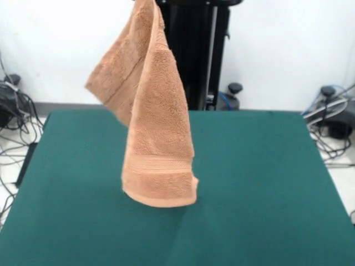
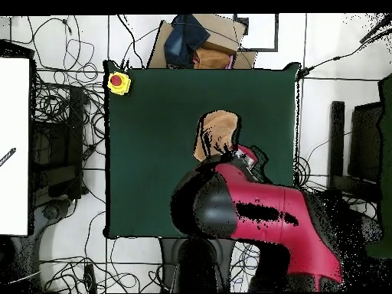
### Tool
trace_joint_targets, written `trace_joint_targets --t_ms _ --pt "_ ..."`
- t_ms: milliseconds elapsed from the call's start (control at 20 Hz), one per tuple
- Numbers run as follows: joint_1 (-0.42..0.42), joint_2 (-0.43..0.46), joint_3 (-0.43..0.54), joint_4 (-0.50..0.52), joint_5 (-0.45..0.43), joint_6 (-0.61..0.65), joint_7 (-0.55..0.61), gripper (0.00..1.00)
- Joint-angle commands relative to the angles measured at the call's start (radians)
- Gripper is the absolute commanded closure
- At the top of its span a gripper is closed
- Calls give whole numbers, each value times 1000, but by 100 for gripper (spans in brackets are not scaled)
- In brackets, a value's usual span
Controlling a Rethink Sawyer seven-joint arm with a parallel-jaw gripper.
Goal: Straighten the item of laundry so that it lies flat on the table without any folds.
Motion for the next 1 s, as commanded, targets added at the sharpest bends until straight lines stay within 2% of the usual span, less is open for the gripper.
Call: trace_joint_targets --t_ms 50,700,1000 --pt "20 42 2 5 -95 -43 131 100" --pt "-71 0 52 14 -107 -20 9 100" --pt "-87 -27 62 28 -113 -52 14 100"
